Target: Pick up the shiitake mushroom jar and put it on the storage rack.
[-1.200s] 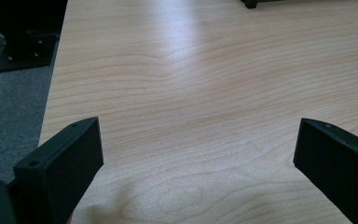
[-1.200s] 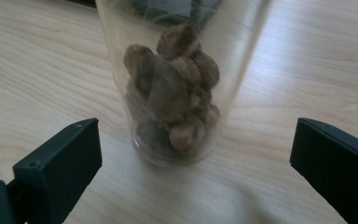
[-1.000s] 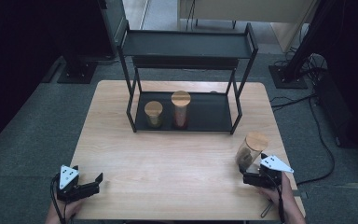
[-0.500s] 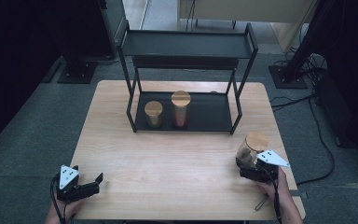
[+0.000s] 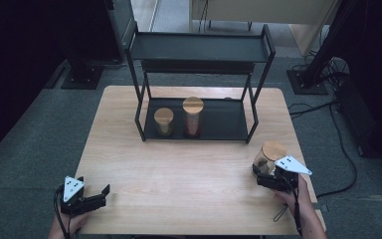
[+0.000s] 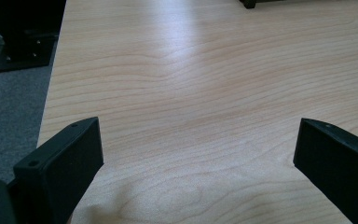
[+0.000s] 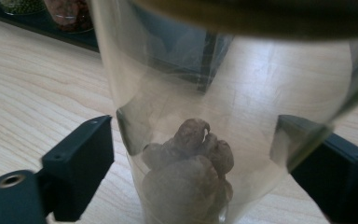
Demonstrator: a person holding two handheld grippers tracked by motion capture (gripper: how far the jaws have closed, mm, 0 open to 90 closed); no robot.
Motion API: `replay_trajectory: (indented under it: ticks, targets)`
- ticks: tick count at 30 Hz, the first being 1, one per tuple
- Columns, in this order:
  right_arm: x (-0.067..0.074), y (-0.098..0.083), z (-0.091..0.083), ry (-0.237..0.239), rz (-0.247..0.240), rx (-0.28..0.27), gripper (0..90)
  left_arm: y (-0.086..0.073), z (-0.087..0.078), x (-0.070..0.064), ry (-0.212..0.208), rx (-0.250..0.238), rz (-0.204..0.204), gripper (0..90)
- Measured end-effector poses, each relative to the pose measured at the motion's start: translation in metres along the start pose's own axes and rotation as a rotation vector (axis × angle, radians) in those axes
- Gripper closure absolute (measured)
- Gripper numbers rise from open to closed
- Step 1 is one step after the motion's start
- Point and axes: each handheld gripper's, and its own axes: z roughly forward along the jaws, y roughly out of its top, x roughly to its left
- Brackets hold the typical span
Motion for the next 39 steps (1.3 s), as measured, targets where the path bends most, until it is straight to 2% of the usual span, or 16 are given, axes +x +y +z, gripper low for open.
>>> replay_trajectory:
  ticks: [9, 15, 23, 27, 39]
  targets:
    - [0.0, 0.01, 0.001, -0.001, 0.004, 0.002, 14.0, 0.0, 0.0, 0.0, -0.001, -0.002, -0.003, 1.5]
    - [-0.001, 0.015, -0.001, -0.009, 0.026, -0.012, 23.8, 0.0, 0.0, 0.0, -0.001, -0.001, -0.001, 1.5]
    - [-0.001, 0.02, 0.0, 0.011, 0.025, 0.016, 24.7, 0.0, 0.0, 0.0, 0.0, 0.001, 0.001, 1.5]
    - [0.004, 0.024, 0.003, 0.014, 0.006, 0.026, 24.8, 0.0, 0.0, 0.0, 0.0, 0.001, 0.001, 1.5]
    - [0.021, 0.039, 0.015, 0.04, -0.008, 0.011, 24.9, 0.0, 0.0, 0.0, -0.003, -0.002, 0.0, 1.5]
